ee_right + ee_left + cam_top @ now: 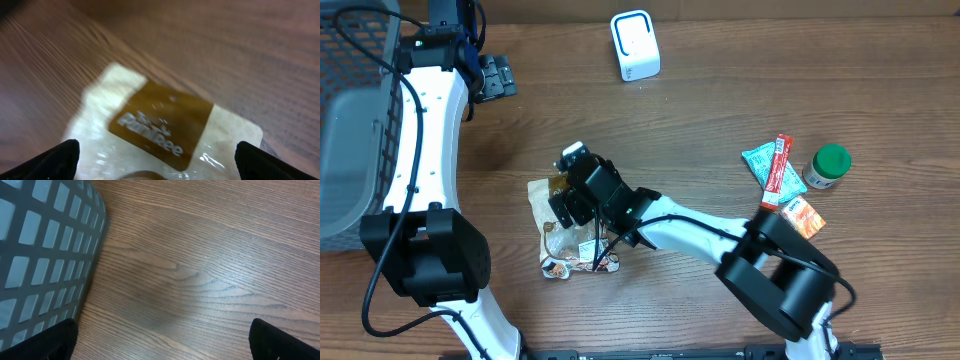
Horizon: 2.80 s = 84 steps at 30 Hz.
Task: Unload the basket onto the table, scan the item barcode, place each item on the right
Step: 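Reach the right gripper to the Pantree snack bag and grasp it, then lift the snack bag and carry it toward the scanner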
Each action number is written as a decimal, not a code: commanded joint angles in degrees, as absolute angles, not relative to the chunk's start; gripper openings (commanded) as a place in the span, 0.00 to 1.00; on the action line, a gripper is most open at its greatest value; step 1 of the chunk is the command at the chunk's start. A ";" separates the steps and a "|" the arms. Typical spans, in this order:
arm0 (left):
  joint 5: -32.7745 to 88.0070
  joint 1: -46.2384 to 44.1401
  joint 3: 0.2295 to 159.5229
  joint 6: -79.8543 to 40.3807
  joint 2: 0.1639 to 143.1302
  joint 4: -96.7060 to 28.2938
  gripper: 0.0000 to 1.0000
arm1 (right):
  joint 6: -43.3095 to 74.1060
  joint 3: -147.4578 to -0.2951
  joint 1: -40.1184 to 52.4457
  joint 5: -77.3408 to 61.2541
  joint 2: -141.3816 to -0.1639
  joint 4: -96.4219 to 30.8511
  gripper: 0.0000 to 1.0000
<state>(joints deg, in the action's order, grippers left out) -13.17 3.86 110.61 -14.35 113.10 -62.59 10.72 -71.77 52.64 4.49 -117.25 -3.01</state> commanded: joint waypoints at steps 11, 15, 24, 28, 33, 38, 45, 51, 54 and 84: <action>-13.91 3.68 110.74 -13.26 113.14 -62.52 1.00 | 20.14 -71.70 47.07 23.44 -117.38 -18.00 1.00; -13.91 3.68 110.74 -13.28 113.14 -62.52 0.99 | 30.70 -71.70 42.81 22.20 -115.35 -27.07 1.00; -13.91 3.68 110.74 -13.26 113.14 -62.54 1.00 | 32.71 -71.70 39.27 4.08 -113.25 -33.98 1.00; -13.91 3.68 110.74 -13.26 113.14 -62.54 1.00 | 29.54 -72.79 39.27 4.14 -112.51 -34.26 1.00; -13.91 3.68 110.74 -13.26 113.14 -62.54 1.00 | 29.52 -76.73 39.31 4.14 -108.88 -37.98 1.00; -13.91 3.68 110.74 -13.26 113.14 -62.54 1.00 | 23.70 -76.97 39.38 0.21 -107.26 -39.92 1.00; -13.91 3.68 110.74 -13.26 113.14 -62.54 1.00 | 21.98 -76.64 39.59 -4.01 -107.44 -43.59 1.00; -13.91 3.68 110.74 -13.28 113.14 -62.52 1.00 | 22.02 -74.96 41.34 -3.46 -107.48 -41.65 1.00; -13.91 3.68 110.74 -13.26 113.14 -62.54 1.00 | 22.02 -73.84 42.35 -0.08 -107.48 -41.17 1.00; -13.91 3.68 110.74 -13.26 113.12 -62.54 1.00 | 25.26 -77.93 43.18 1.48 -112.81 -44.60 0.93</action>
